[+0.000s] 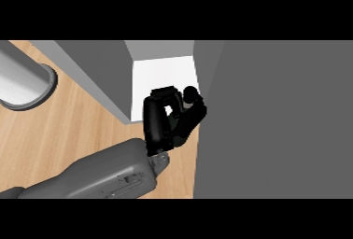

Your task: Pick up the wine, place it into the cabinet and close the cabinet

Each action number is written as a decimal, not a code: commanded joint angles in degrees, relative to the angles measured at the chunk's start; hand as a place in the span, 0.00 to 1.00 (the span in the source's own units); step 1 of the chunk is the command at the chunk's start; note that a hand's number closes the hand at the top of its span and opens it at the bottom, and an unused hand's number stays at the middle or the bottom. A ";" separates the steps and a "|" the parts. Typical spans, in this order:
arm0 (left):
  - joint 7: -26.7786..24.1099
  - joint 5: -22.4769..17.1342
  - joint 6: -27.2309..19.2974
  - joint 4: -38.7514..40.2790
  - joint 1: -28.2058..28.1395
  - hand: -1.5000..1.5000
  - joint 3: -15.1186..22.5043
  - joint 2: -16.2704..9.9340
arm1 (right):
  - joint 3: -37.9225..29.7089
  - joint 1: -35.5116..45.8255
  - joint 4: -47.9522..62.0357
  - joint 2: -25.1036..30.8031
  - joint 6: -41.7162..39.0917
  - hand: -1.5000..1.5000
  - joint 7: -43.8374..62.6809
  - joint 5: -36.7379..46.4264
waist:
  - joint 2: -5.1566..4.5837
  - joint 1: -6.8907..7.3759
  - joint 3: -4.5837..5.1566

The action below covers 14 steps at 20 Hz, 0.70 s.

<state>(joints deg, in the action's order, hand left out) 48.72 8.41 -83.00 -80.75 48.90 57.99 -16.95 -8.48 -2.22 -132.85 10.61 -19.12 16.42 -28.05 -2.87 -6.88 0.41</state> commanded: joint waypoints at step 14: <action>-11.86 -7.68 4.61 8.16 -4.38 1.00 -1.69 4.39 | -0.56 0.48 0.00 0.42 0.04 0.00 0.41 -0.44 | -0.23 -0.01 0.16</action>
<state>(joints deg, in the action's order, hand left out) 39.89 2.43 -80.46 -73.56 45.22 57.55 -13.39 -9.09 -1.55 -132.75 11.10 -19.20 16.64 -28.62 -3.22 -7.18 0.55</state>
